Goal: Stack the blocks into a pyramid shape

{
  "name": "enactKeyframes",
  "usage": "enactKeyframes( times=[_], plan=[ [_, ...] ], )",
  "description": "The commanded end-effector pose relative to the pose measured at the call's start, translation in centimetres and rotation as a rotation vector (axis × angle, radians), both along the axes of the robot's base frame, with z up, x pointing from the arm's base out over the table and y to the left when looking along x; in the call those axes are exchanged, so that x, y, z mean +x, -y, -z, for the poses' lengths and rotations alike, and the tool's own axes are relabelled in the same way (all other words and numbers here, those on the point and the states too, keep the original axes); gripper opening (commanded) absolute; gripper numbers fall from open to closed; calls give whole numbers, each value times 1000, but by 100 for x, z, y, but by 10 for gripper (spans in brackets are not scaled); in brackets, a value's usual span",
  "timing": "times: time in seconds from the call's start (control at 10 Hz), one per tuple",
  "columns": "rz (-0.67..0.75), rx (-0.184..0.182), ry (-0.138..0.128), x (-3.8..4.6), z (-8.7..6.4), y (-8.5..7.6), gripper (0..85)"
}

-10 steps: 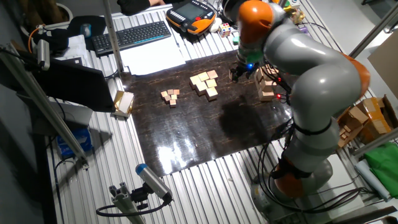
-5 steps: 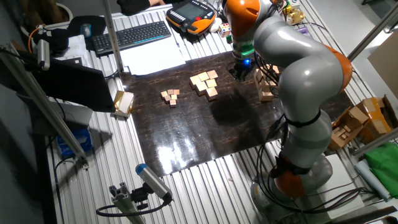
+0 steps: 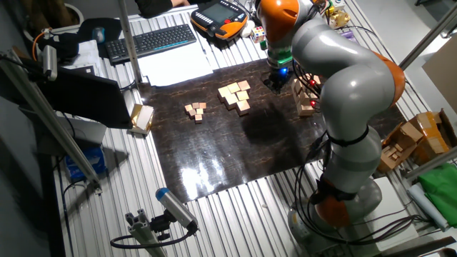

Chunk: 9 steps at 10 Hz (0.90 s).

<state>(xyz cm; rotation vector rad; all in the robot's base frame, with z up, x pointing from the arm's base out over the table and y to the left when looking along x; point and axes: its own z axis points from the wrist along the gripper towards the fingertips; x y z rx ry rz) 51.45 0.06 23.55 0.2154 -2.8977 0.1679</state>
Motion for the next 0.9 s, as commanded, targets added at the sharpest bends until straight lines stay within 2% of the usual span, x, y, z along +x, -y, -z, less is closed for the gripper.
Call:
enactKeyframes(
  times=[0.0, 0.5, 0.6, 0.7, 0.8],
  plan=[
    [2, 0, 1, -1, 0, -1, 7],
    [-37, 11, -7, -2, 0, -1, 7],
    [-8, 8, -3, -2, 0, -1, 7],
    [81, 56, 57, -2, 0, -1, 7],
    [104, 31, 45, -2, 0, -1, 7]
  ],
)
